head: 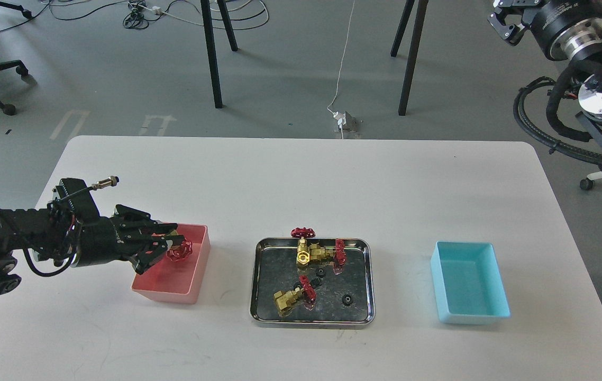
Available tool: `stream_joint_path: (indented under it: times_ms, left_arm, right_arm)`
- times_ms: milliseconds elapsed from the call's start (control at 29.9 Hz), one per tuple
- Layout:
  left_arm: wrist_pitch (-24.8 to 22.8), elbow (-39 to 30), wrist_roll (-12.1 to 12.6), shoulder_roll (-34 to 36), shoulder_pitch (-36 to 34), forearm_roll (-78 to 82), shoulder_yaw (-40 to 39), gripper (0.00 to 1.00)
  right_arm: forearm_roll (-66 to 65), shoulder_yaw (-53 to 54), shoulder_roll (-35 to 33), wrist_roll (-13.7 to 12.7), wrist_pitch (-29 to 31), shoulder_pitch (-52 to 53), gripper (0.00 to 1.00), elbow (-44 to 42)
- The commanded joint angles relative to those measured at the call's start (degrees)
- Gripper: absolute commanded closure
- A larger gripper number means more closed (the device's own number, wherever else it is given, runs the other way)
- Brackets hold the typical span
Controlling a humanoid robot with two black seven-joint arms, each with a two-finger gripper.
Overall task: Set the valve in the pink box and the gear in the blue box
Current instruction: 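Lower the valve into the pink box and open the left gripper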
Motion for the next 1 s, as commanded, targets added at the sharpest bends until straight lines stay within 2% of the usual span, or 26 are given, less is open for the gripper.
stream_joint_path:
  times_ms: [0,33,67,167,267,434,535,601,702,969]
  left_arm:
    - [-0.1,0.1,0.0,0.1,0.1,0.5,1.0,0.69]
    - [-0.1,0.2,0.0,0.1,0.1,0.5,1.1,0.74]
    - [-0.1,0.2,0.0,0.1,0.1,0.5,1.1,0.85]
    - [0.0,0.2,0.0,0.1,0.2,0.6,1.1,0.94]
    - [0.2,0.2,0.0,0.1,0.2,0.6,1.1,0.97]
    - [0.2,0.4,0.0,0.1,0.2,0.6,1.0,0.96]
    - [0.1,0.6,0.0,0.1,0.2,0.6,0.8,0.86]
    - [0.2,0.9,0.0,0.0,0.3,0.6,1.1,0.68]
    - [0.1,0.9,0.0,0.1,0.4,0.6,1.1,0.46]
    - [0.1,1.0,0.0,-0.1,1.1,0.6,1.0,0.25]
  right_arm:
    - [0.0,-0.1,0.0,0.0,0.0,-0.3,0.01,-0.1]
    - [0.0,-0.1,0.0,0.0,0.0,-0.5,0.01,-0.1]
    - [0.0,-0.1,0.0,0.0,0.0,-0.6,0.01,-0.1]
    - [0.0,-0.1,0.0,0.1,0.0,-1.0,0.01,0.0]
    - [0.0,-0.1,0.0,0.3,0.0,-1.6,0.01,0.0]
    - [0.0,0.0,0.0,0.3,0.0,-2.1,0.01,0.1]
    - [0.0,0.0,-0.1,0.3,0.0,-2.2,0.01,0.1]
    - [0.0,0.0,-0.1,0.3,0.0,-2.1,0.01,0.1]
    - [0.0,0.0,-0.1,0.4,0.0,-2.2,0.01,0.2]
    - [0.0,0.1,-0.2,0.4,0.0,-2.5,0.01,0.3]
